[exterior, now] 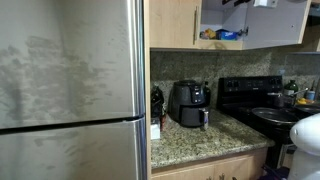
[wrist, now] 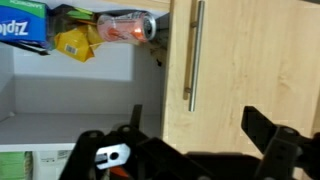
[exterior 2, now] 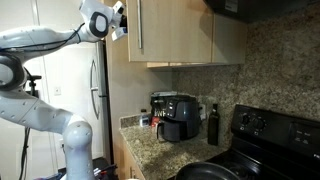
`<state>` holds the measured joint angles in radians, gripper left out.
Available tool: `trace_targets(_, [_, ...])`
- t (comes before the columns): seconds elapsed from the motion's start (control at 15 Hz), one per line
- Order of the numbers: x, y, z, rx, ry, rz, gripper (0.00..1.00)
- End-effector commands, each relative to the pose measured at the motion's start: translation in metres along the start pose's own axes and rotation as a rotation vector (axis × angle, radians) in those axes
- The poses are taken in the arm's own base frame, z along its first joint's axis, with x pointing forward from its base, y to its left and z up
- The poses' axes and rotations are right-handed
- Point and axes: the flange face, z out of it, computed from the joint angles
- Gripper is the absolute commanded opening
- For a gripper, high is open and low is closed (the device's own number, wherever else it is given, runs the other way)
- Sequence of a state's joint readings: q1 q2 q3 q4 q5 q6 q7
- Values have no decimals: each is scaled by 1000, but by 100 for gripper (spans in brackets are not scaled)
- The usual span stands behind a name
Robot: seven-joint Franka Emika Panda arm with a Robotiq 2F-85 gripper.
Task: Open the right overhead cabinet door
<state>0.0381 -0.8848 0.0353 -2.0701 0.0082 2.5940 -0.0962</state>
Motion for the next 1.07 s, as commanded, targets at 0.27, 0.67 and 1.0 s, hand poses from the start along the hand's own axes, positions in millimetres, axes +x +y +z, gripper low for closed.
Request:
trace_targets(0.27, [1,38,-17,-244,29,65,100])
trace_targets(0.67, [-15,89,-60,-565,64,99,100])
trace_targets(1.0, [-29,123,-87,-830,51,120,100])
